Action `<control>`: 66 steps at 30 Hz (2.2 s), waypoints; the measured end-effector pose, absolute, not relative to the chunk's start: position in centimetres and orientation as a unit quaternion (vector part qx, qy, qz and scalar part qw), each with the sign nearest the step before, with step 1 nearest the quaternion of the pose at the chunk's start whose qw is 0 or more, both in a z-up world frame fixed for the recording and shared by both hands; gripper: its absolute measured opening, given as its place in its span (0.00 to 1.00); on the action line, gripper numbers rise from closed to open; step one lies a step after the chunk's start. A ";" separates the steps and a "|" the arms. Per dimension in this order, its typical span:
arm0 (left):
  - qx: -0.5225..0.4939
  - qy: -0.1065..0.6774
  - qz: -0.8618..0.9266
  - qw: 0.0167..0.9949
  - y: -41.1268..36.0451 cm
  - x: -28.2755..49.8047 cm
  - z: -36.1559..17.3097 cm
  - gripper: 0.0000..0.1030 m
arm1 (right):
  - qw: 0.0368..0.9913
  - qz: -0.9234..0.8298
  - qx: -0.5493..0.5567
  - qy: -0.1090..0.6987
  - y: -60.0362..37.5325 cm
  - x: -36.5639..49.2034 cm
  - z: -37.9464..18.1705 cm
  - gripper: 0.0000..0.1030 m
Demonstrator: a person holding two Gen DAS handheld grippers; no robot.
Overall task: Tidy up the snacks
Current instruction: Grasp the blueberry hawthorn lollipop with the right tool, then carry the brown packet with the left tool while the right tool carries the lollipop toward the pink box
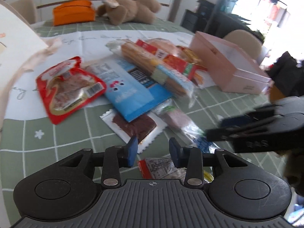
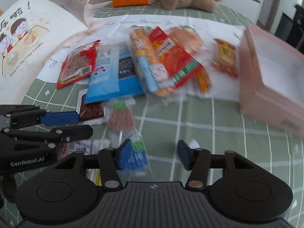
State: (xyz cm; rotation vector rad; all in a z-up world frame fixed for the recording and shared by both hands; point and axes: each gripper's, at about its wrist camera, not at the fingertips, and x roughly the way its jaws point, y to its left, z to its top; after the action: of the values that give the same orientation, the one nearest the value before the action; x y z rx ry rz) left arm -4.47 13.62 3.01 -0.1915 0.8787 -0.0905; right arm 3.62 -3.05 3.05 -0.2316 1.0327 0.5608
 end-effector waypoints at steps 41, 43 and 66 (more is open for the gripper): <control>-0.051 0.460 -0.019 0.886 11.2 -0.6 3.2 0.59 | 0.859 0.253 -0.120 0.428 -5.0 -0.1 2.4 0.38; -0.035 0.453 -0.007 0.891 10.6 -0.1 3.1 0.53 | 0.864 0.231 -0.108 0.435 -7.1 0.1 2.5 0.38; 0.052 0.481 -0.107 0.869 3.7 -2.1 3.2 0.51 | 0.886 0.146 -0.048 0.437 -14.6 -0.5 2.3 0.34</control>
State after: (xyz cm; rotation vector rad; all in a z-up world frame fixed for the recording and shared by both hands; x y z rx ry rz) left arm -2.11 3.73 3.19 0.1079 1.0069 -0.2242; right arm -0.50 -14.64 2.34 -0.0999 0.9085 0.3038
